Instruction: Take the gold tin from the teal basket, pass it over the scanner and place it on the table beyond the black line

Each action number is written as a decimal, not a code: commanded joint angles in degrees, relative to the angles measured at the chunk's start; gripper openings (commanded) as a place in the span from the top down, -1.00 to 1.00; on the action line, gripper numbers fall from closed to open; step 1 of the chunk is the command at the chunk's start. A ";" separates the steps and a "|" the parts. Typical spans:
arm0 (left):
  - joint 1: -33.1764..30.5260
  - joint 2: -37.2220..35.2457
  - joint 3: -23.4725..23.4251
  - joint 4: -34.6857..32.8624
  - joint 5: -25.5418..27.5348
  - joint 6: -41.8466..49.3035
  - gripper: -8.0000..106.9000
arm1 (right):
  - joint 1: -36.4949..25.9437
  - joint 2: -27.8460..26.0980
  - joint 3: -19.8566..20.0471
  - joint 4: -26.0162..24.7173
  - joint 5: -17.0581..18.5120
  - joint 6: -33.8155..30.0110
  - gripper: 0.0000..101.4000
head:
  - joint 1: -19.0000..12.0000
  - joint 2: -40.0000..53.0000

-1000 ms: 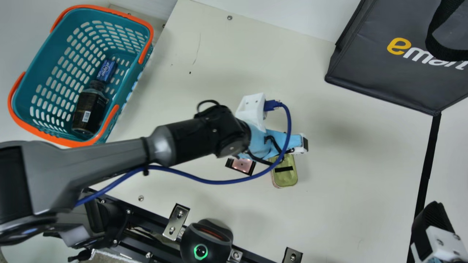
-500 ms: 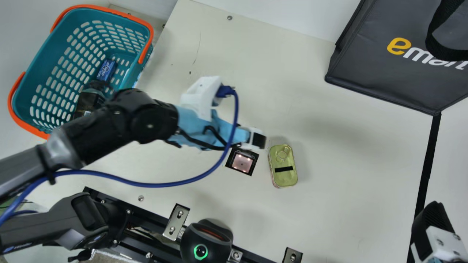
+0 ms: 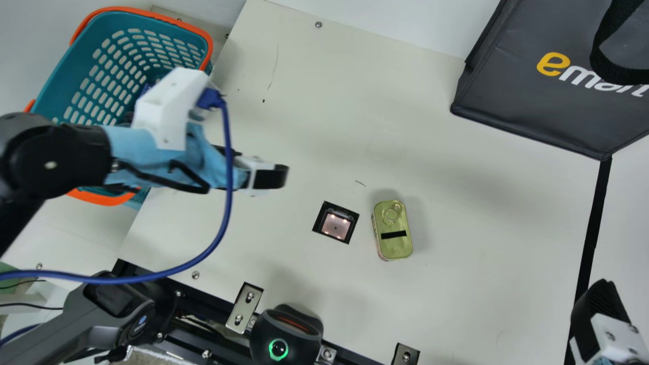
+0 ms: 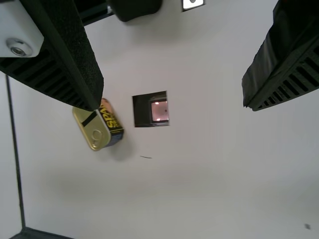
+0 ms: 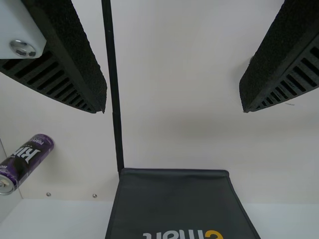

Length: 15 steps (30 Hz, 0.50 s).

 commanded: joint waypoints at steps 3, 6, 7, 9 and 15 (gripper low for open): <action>3.73 -4.21 -1.92 6.80 3.04 0.48 -0.71 | 0.00 0.00 0.00 0.00 0.00 0.00 -0.87 | -1.66 0.14; 4.23 -6.66 -3.18 12.36 3.54 -0.74 -0.71 | 0.00 0.00 0.00 0.00 0.00 0.00 -0.87 | -1.66 0.14; 4.24 -7.40 -3.48 14.34 3.54 -1.36 -0.71 | 0.00 0.00 0.00 0.00 0.00 0.00 -0.87 | -1.66 0.14; 3.90 -8.77 -3.93 17.90 3.59 -2.89 -0.71 | 0.00 0.00 0.00 0.00 0.00 0.00 -0.87 | -1.66 0.14; 3.85 -9.47 -4.05 18.73 3.87 -3.51 -0.71 | 0.00 0.00 0.00 0.00 0.00 0.00 -0.87 | -1.66 0.14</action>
